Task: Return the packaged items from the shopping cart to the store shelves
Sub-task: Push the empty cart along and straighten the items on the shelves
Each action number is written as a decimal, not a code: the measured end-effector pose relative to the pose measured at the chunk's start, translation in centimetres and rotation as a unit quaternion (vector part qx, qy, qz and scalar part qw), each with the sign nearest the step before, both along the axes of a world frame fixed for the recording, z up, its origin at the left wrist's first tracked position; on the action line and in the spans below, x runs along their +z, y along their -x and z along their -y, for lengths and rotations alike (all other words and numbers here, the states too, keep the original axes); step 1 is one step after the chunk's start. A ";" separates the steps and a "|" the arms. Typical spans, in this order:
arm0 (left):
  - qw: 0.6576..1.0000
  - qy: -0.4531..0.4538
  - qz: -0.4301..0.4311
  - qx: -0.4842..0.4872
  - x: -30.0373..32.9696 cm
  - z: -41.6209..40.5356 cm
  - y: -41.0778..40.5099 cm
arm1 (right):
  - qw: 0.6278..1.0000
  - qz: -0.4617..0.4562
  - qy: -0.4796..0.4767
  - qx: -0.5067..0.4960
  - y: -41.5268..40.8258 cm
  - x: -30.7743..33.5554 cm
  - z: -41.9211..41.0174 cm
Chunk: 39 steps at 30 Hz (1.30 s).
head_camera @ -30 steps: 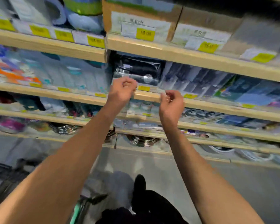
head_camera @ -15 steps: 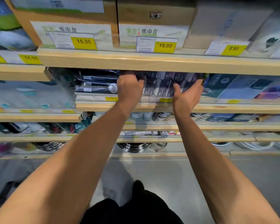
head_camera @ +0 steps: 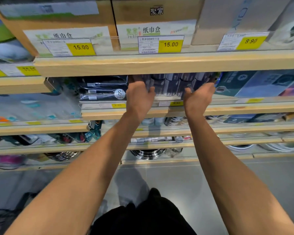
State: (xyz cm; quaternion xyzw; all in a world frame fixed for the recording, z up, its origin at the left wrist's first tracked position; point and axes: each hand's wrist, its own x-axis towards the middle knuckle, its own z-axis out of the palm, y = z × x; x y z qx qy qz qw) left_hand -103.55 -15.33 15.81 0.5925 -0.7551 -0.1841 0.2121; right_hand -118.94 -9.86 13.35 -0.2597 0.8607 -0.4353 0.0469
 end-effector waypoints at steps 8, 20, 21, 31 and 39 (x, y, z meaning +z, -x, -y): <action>0.948 0.054 -0.297 0.102 -2.2 -0.4 -6.1 | 0.980 -0.072 0.159 0.098 -8.2 0.1 0.4; 0.969 -0.102 -0.058 0.218 -1.2 4.2 -16.4 | 0.968 -0.045 -0.099 0.228 -14.7 -0.1 4.7; 0.971 -0.100 -0.046 0.214 -1.3 4.4 -16.5 | 0.967 -0.044 -0.111 0.226 -14.7 0.0 4.8; 0.979 -0.112 -0.115 0.127 -1.6 3.4 -17.5 | 0.986 -0.065 -0.024 0.150 -15.2 -0.3 4.4; 0.930 -0.018 -0.251 0.267 -4.0 0.6 -26.3 | 0.929 -0.049 0.061 0.362 -28.1 -2.2 2.6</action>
